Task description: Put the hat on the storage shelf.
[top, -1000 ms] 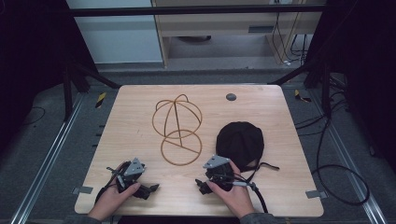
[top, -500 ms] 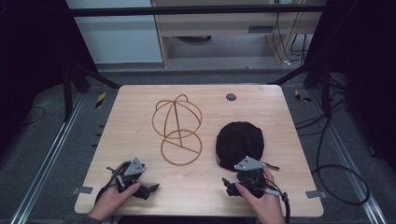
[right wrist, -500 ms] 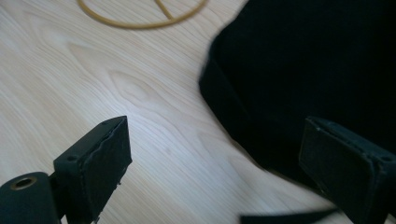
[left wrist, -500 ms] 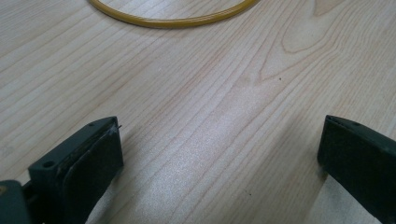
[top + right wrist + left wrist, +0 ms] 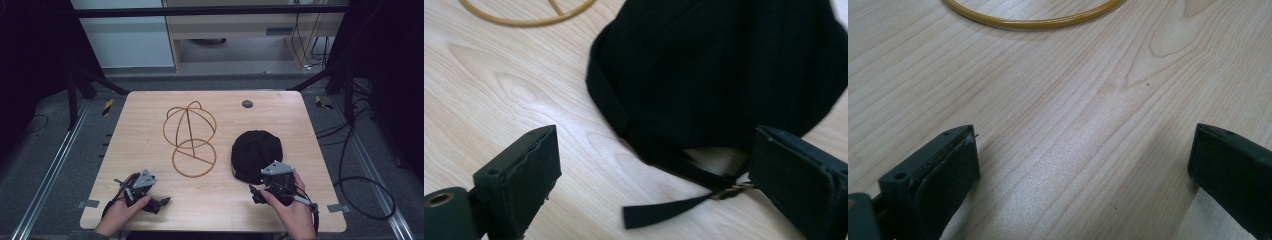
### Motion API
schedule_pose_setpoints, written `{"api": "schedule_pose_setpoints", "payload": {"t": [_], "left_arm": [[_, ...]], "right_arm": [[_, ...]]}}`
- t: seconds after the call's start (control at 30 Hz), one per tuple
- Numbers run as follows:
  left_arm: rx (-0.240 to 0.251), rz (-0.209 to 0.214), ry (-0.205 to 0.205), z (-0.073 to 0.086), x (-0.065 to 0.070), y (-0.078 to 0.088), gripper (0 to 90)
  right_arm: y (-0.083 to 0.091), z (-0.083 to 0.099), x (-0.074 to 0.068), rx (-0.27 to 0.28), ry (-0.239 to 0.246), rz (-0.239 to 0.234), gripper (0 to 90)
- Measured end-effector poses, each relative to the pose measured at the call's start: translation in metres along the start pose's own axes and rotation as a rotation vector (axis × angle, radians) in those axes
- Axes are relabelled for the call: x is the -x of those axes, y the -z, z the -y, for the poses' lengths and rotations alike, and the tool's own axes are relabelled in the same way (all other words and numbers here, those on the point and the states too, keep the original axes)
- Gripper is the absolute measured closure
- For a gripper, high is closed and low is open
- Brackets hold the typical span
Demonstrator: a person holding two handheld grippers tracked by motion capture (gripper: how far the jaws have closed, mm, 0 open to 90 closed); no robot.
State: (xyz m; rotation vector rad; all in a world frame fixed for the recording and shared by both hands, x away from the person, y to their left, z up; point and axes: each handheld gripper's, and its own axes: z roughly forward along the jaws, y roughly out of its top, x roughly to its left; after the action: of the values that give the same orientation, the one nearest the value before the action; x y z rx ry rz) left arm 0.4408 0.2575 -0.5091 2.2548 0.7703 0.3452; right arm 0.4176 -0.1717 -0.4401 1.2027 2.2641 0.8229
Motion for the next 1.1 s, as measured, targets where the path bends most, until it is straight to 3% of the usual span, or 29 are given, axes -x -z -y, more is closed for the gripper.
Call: {"api": "schedule_pose_setpoints", "payload": {"t": [0.07, 0.1, 0.2, 0.23, 0.27, 0.3, 0.4, 0.43, 0.73, 1.07, 1.1], "left_arm": [[0.0, 0.0, 0.0, 0.0, 0.0, 0.0, 0.0], [-0.001, 0.0, 0.0, 0.0, 0.0, 0.0, 0.0], [-0.001, -0.001, 0.0, 0.0, 0.0, 0.0, 0.0], [0.0, -0.001, 0.0, 0.0, 0.0, 0.0, 0.0], [0.0, -0.001, 0.0, 0.0, 0.0, 0.0, 0.0], [-0.001, 0.0, 0.0, 0.0, 0.0, 0.0, 0.0], [0.0, -0.001, 0.0, 0.0, 0.0, 0.0, 0.0], [0.0, 0.0, 0.0, 0.0, 0.0, 0.0, 0.0], [0.003, -0.001, 0.005, 0.0, 0.0, 0.0, 0.0], [0.002, -0.001, 0.002, 0.0, 0.0, 0.0, 0.0], [0.003, -0.001, 0.002, 0.0, 0.0, 0.0, 0.0]], "right_arm": [[0.003, -0.007, 0.005, -0.015, -0.001, -0.004, 7.1], [0.007, -0.016, 0.01, -0.051, 0.018, 0.005, 9.1], [0.01, -0.024, 0.015, -0.068, 0.043, 0.004, 9.0], [0.013, -0.036, 0.021, -0.096, 0.054, -0.018, 9.1], [0.013, -0.036, 0.021, -0.096, 0.054, -0.018, 9.1], [0.015, -0.047, 0.025, -0.129, 0.098, 0.003, 10.5], [0.017, -0.059, 0.031, -0.15, 0.12, 0.014, 12.2], [0.019, -0.07, 0.037, -0.165, 0.125, -0.002, 13.2], [0.017, -0.109, 0.054, -0.217, 0.215, -0.061, 17.4], [0.004, -0.133, 0.069, -0.277, 0.239, -0.112, 31.6], [0.0, -0.136, 0.07, -0.279, 0.232, -0.137, 32.6]]}}
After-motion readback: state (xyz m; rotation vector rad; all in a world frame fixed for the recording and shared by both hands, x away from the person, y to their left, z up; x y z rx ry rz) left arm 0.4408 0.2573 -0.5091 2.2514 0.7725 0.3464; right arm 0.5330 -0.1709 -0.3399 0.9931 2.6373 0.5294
